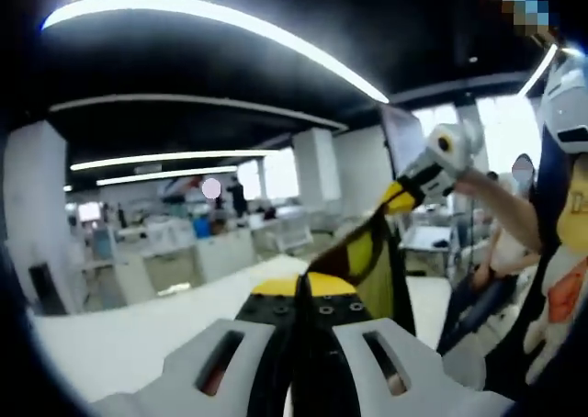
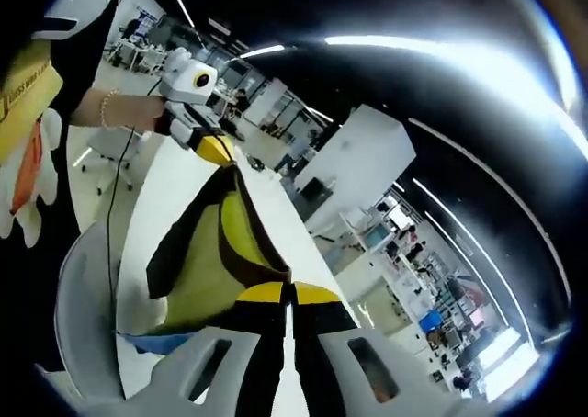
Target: Fold the garment on the visible template until the final outline fits inside the template.
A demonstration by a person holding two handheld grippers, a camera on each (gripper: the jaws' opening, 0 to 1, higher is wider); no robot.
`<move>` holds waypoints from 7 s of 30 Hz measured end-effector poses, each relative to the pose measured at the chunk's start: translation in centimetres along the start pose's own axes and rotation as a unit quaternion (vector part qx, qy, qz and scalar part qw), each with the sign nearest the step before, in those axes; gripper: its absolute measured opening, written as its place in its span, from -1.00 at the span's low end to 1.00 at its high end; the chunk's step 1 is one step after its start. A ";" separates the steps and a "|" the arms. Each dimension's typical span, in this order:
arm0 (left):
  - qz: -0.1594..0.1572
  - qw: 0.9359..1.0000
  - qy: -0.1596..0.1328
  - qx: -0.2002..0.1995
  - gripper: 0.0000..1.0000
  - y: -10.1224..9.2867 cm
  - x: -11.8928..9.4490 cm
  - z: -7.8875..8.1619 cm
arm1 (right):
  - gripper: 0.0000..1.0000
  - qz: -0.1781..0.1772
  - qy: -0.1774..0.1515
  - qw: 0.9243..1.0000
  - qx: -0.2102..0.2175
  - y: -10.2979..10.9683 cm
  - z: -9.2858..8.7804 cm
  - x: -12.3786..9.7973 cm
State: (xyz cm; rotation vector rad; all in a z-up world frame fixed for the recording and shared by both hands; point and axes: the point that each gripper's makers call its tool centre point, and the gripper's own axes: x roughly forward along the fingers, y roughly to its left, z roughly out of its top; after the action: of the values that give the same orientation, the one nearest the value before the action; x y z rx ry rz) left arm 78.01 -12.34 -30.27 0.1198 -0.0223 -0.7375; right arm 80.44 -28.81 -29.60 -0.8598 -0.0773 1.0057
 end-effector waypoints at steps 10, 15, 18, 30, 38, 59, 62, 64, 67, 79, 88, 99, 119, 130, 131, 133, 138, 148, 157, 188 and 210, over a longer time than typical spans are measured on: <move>-0.015 0.994 0.061 -0.094 -1.00 -1.6 -0.5 -6.9 | -0.96 0.068 0.031 0.993 0.094 5.4 -5.4 2.0; -0.017 0.989 0.089 -0.120 -1.00 0.4 1.9 -11.5 | -0.96 0.099 0.060 0.985 0.126 6.7 -9.8 5.4; -0.017 0.985 0.105 -0.137 -1.00 1.7 4.0 -13.9 | -0.96 0.106 0.074 0.981 0.145 6.7 -12.4 7.6; -0.017 0.970 0.177 -0.164 -1.00 7.7 11.3 -22.4 | -0.96 0.127 0.137 0.969 0.164 4.2 -21.5 16.9; -0.005 0.956 0.211 -0.203 -1.00 12.6 16.3 -27.8 | -0.96 0.143 0.163 0.958 0.188 3.1 -27.4 22.7; 0.046 0.914 0.263 -0.306 -1.00 20.6 23.5 -39.9 | -0.95 0.160 0.231 0.939 0.198 2.2 -40.1 35.9; 0.050 0.910 0.264 -0.314 -1.00 21.5 24.4 -40.8 | -0.95 0.156 0.236 0.938 0.200 2.3 -41.2 36.6; 0.057 0.907 0.268 -0.321 -1.00 22.0 25.0 -41.6 | -0.95 0.153 0.238 0.936 0.208 2.3 -42.0 37.0; 0.068 0.904 0.275 -0.320 -1.00 22.4 25.7 -42.7 | -0.95 0.148 0.242 0.934 0.215 2.1 -43.5 38.3; 0.093 0.899 0.304 -0.302 -1.00 23.5 27.0 -45.9 | -0.95 0.157 0.256 0.929 0.214 3.1 -46.3 40.4; 0.098 0.902 0.311 -0.284 -1.00 24.0 26.8 -47.2 | -0.94 0.152 0.257 0.932 0.204 3.5 -46.7 41.3; 0.095 0.903 0.329 -0.260 -1.00 24.1 26.6 -48.3 | -0.90 0.137 0.254 0.935 0.208 3.6 -46.8 41.9; 0.114 0.927 0.269 -0.235 -1.00 26.5 25.6 -43.6 | -0.55 0.071 0.247 0.948 0.187 -0.6 -44.6 39.7; 0.084 0.940 0.221 -0.244 -1.00 24.9 24.9 -39.1 | -0.04 0.006 0.205 0.953 0.224 -2.7 -42.4 35.9; 0.087 0.939 0.227 -0.243 -1.00 24.8 24.5 -39.0 | 0.04 0.002 0.200 0.951 0.236 -2.8 -42.2 35.8; 0.085 0.940 0.229 -0.238 -1.00 24.5 24.2 -38.7 | 0.27 -0.012 0.195 0.946 0.259 -3.0 -42.0 35.4; 0.080 0.938 0.236 -0.239 -0.98 23.1 22.7 -37.8 | 0.57 -0.024 0.190 0.934 0.302 -2.2 -41.0 33.1; 0.085 0.946 0.217 -0.223 -0.87 21.1 18.3 -35.0 | 0.99 -0.066 0.156 0.918 0.357 -0.1 -38.2 26.1; 0.096 0.948 0.211 -0.217 -0.62 17.7 12.5 -34.0 | 0.99 -0.084 0.128 0.912 0.381 2.9 -36.0 19.9; 0.090 0.948 0.268 -0.144 0.40 5.7 -2.8 -32.4 | 1.00 -0.150 0.104 0.878 0.443 11.6 -31.1 4.5; 0.100 0.941 0.286 -0.152 0.99 1.9 -6.9 -32.5 | 0.99 -0.122 0.150 0.880 0.435 19.9 -30.5 -0.3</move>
State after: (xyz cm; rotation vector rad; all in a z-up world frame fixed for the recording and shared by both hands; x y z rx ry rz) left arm 76.22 -3.05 -62.16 0.0317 0.6253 -0.4741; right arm 79.33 -42.38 -63.40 -0.1515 0.4931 0.5544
